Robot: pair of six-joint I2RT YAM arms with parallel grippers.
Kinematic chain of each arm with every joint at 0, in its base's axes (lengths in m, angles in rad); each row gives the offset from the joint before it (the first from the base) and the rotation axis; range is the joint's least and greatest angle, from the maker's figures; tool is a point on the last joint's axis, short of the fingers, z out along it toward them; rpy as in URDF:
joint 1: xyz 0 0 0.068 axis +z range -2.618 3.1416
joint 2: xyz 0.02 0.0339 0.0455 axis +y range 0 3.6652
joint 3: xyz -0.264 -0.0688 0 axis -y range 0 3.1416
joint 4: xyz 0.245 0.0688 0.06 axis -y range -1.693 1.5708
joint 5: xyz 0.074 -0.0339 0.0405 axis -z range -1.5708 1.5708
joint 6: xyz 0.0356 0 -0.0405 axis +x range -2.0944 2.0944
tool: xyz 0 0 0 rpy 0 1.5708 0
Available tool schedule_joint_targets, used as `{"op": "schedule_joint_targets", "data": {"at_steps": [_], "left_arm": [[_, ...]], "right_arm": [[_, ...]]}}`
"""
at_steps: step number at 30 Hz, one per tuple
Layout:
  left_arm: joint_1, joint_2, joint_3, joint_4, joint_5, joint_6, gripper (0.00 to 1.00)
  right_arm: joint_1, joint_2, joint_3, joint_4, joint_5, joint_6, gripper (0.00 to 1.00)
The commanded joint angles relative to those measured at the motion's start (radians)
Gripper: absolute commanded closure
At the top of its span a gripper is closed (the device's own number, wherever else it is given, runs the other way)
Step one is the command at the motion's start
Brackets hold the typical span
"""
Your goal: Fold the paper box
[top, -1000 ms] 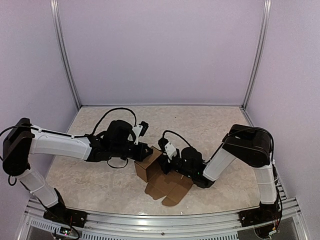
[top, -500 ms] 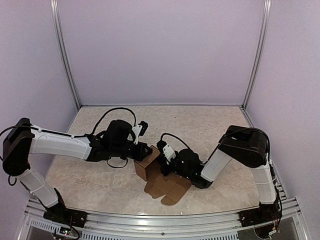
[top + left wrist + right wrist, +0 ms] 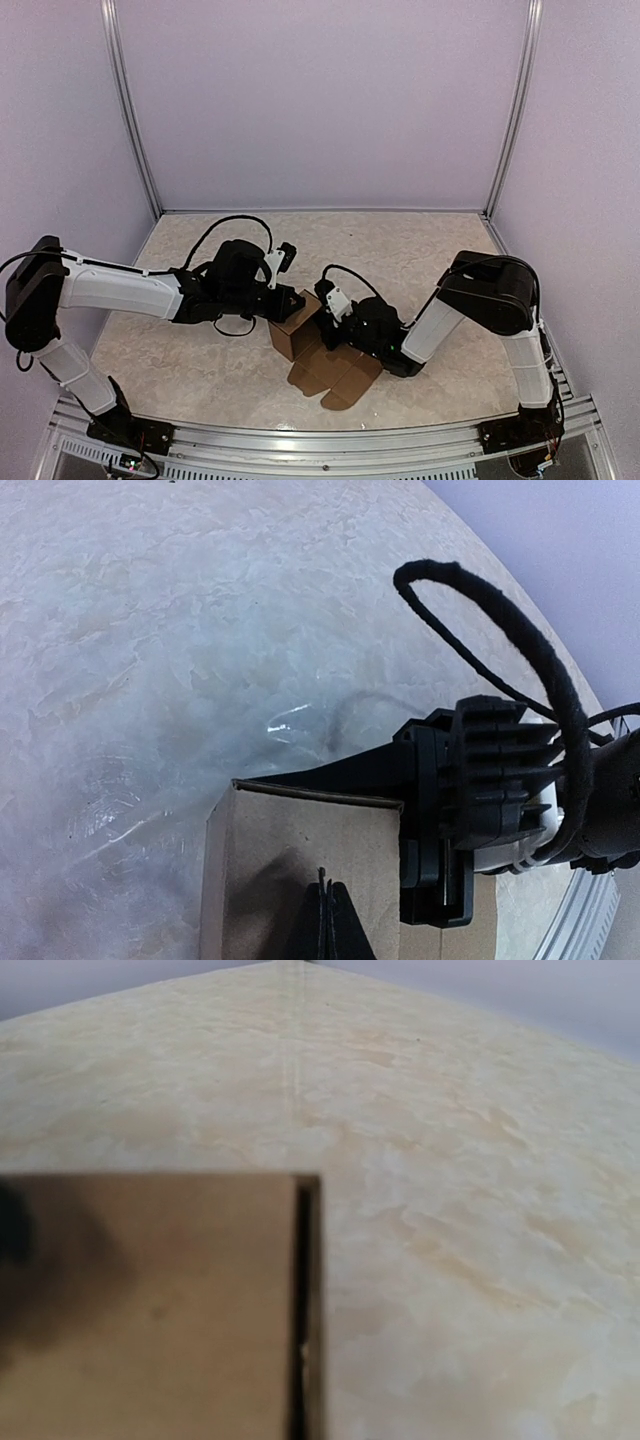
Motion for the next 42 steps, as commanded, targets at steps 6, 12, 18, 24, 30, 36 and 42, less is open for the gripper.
{"op": "schedule_joint_targets", "data": {"at_steps": [6,12,18,24,30,36,42], "left_arm": [[0.002,0.006,0.008,-0.053,0.01,0.002,1.0],[0.002,0.005,0.006,-0.054,0.01,0.004,1.0],[0.002,0.003,0.006,-0.059,0.005,0.005,1.0],[0.004,-0.002,0.005,-0.064,-0.009,0.003,1.0],[0.006,-0.002,0.002,-0.084,-0.039,-0.008,1.0],[0.009,0.017,-0.005,-0.075,-0.049,-0.02,1.0],[0.014,0.036,-0.012,-0.072,-0.062,-0.034,1.0]], "right_arm": [[0.002,0.017,0.041,0.011,0.026,0.001,0.79],[0.002,0.033,0.07,-0.007,0.025,-0.004,0.89],[0.006,0.038,0.075,-0.023,0.025,-0.035,1.0],[0.015,0.039,0.076,-0.022,0.03,-0.05,1.0],[0.018,0.034,0.064,-0.023,0.04,-0.041,1.0],[0.018,0.002,0.037,-0.028,0.035,-0.03,0.84],[0.019,-0.075,-0.02,-0.045,0.026,-0.035,0.61]]}}
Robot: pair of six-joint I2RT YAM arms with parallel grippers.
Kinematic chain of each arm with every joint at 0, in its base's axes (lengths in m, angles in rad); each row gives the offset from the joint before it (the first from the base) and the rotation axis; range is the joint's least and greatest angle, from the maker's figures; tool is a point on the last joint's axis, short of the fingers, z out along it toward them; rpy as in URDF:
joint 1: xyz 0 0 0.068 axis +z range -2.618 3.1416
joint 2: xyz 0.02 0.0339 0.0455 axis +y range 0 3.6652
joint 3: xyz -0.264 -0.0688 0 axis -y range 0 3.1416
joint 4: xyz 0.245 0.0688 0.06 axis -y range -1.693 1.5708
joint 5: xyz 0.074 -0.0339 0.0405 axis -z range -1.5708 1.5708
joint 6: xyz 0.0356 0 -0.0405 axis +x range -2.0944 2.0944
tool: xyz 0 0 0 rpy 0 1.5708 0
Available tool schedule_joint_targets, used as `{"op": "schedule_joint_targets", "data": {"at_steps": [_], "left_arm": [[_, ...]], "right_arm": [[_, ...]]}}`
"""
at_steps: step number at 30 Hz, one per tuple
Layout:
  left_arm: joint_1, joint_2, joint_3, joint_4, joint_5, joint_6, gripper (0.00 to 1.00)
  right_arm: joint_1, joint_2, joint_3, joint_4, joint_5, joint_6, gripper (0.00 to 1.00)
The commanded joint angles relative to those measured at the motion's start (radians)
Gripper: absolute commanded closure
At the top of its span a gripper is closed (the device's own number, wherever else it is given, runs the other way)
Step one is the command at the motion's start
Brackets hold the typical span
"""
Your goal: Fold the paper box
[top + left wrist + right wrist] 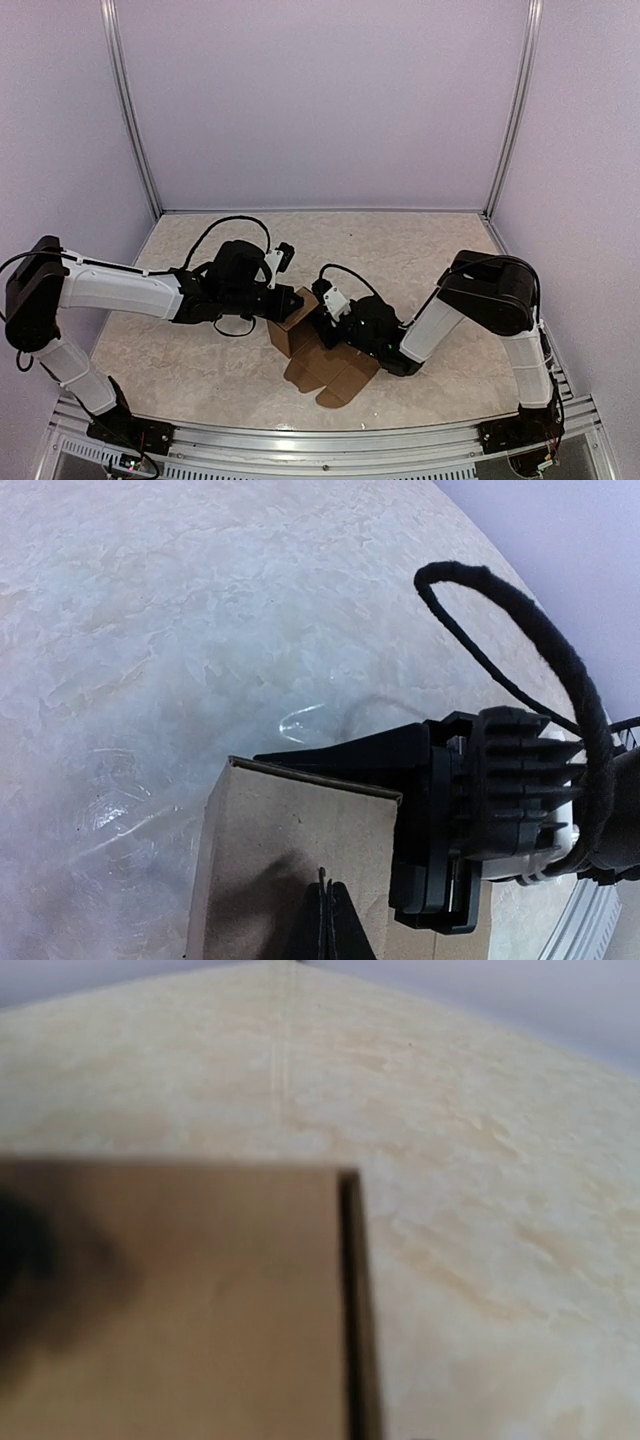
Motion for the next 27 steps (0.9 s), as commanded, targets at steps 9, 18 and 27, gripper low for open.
{"op": "schedule_joint_targets", "data": {"at_steps": [9,18,27], "left_arm": [[0.016,0.046,-0.011,-0.053,-0.034,-0.028,1.0],[0.016,0.049,-0.001,-0.042,-0.014,-0.035,1.0],[0.014,0.047,0.005,-0.043,-0.001,-0.042,1.0]], "right_arm": [[0.005,-0.284,-0.192,-0.147,-0.016,-0.002,0.48],[-0.012,-0.597,-0.337,-0.434,-0.058,0.083,0.4],[-0.049,-0.849,-0.337,-0.927,-0.105,0.289,0.35]]}}
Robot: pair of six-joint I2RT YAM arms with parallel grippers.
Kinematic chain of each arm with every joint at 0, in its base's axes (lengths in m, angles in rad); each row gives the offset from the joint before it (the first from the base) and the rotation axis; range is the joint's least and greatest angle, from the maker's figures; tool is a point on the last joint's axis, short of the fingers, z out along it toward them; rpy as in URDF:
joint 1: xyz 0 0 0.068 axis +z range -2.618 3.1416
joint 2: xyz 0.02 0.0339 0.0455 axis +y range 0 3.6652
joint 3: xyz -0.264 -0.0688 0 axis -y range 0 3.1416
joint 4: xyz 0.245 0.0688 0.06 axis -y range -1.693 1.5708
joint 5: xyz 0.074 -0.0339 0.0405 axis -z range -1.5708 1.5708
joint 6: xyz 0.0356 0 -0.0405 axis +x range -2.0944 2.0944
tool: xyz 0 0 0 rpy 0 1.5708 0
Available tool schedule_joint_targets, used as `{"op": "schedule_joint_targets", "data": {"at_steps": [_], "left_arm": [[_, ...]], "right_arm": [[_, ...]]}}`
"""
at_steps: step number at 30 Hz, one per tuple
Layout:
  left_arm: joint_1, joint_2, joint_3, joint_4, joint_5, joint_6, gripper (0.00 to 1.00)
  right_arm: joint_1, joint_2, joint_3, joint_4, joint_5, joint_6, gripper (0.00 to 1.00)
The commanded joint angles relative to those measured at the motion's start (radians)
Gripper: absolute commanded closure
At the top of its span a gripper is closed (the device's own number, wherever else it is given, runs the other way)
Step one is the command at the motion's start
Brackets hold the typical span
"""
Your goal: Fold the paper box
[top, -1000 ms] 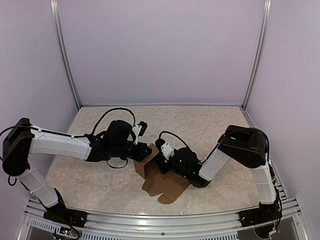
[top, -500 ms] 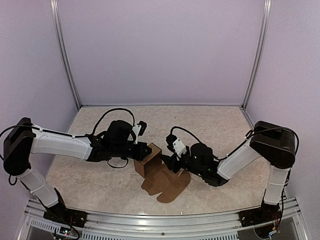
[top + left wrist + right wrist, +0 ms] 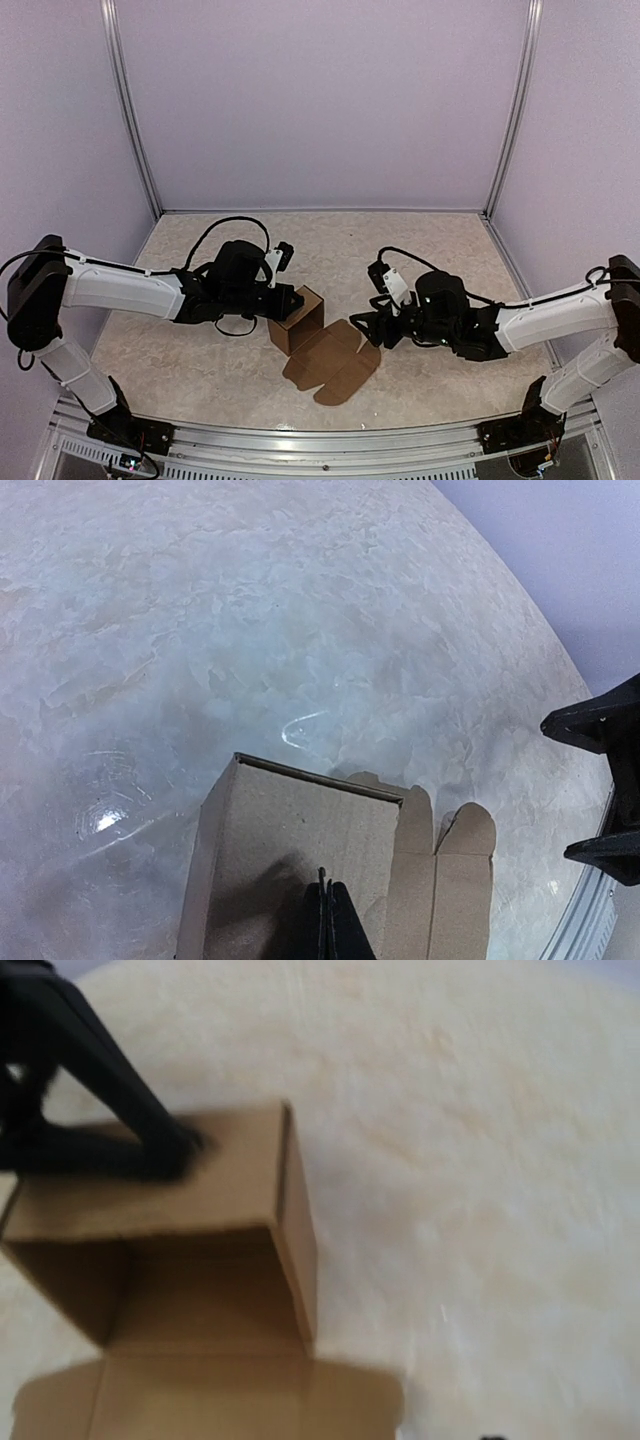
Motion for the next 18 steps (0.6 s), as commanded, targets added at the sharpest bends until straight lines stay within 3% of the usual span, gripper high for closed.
{"op": "schedule_joint_targets", "data": {"at_steps": [1,6,18], "left_arm": [[0.007,0.032,0.006,-0.065,0.003,-0.014,1.0],[-0.003,0.02,0.004,-0.062,-0.001,-0.015,1.0],[-0.011,0.004,0.006,-0.08,-0.001,-0.014,1.0]], "right_arm": [[-0.016,-0.107,-0.03,-0.283,-0.029,0.137,0.35],[-0.023,-0.263,-0.103,-0.382,0.021,0.256,0.31],[-0.052,-0.526,-0.205,-0.565,-0.035,0.462,0.25]]}}
